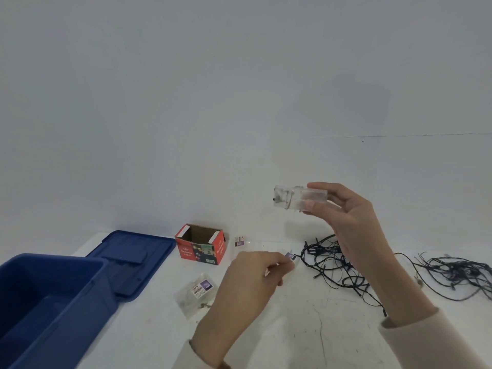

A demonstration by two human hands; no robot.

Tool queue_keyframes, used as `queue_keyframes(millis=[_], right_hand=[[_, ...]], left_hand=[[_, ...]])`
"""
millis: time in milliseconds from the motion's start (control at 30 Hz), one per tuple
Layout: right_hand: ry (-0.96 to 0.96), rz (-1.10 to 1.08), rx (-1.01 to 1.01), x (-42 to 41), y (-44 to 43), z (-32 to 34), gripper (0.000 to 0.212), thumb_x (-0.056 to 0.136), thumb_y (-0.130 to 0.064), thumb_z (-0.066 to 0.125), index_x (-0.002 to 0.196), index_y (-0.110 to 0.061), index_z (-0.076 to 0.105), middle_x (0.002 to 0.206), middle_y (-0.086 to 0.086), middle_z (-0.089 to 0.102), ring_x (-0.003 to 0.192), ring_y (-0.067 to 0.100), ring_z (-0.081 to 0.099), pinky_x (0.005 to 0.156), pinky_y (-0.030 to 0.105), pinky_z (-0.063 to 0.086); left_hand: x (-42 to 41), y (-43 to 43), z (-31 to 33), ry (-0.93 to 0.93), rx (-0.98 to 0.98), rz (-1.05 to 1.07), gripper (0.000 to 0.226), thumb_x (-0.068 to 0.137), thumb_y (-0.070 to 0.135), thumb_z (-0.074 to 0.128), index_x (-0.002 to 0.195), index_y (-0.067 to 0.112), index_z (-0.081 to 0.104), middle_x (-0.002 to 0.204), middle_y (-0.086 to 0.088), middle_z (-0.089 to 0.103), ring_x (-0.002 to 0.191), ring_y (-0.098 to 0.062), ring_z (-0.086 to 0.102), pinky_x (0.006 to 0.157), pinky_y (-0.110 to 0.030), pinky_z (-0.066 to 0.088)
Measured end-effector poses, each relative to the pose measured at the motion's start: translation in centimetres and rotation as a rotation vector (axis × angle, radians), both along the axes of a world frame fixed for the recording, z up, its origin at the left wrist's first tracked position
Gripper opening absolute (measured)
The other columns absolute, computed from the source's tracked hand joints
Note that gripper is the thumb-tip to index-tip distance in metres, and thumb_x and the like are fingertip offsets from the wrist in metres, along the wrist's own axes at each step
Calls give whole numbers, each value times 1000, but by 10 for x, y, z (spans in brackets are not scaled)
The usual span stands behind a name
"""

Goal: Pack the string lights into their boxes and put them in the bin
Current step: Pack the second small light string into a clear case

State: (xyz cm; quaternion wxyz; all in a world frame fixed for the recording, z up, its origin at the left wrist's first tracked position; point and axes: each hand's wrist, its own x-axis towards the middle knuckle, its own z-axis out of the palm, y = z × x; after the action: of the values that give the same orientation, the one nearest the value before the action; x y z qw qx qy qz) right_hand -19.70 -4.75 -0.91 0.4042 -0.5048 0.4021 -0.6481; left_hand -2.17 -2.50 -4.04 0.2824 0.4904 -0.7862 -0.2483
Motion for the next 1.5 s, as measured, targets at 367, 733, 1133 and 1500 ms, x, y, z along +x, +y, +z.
queue_keyframes(millis=[367,733,1133,1500], right_hand=[[316,61,17,10,3,-7,37,74,3,73,98,-25,70,70,-13,68,73,3,65,73,12,48],[91,536,163,0,20,-4,41,75,7,67,113,-10,66,101,15,72,91,26,70,77,26,55],[-429,341,276,24,11,-8,35,69,-13,64,103,-9,58,88,6,73,81,17,71,67,24,56],[-475,192,308,22,3,-13,26,79,-8,64,105,-9,59,83,6,74,82,21,71,76,31,57]], left_hand=[[5,12,68,-456,-664,-25,18,86,13,56,89,28,65,75,5,57,59,-25,59,44,-26,25],[25,-37,52,225,-47,-71,15,87,20,62,81,28,73,74,12,70,59,-1,54,60,-16,40],[-6,-6,-4,984,568,-94,31,94,13,49,122,21,59,56,1,53,40,-4,34,40,-14,28],[-8,9,-8,240,151,52,37,100,15,39,133,26,50,65,12,63,47,-5,56,55,-15,48]])
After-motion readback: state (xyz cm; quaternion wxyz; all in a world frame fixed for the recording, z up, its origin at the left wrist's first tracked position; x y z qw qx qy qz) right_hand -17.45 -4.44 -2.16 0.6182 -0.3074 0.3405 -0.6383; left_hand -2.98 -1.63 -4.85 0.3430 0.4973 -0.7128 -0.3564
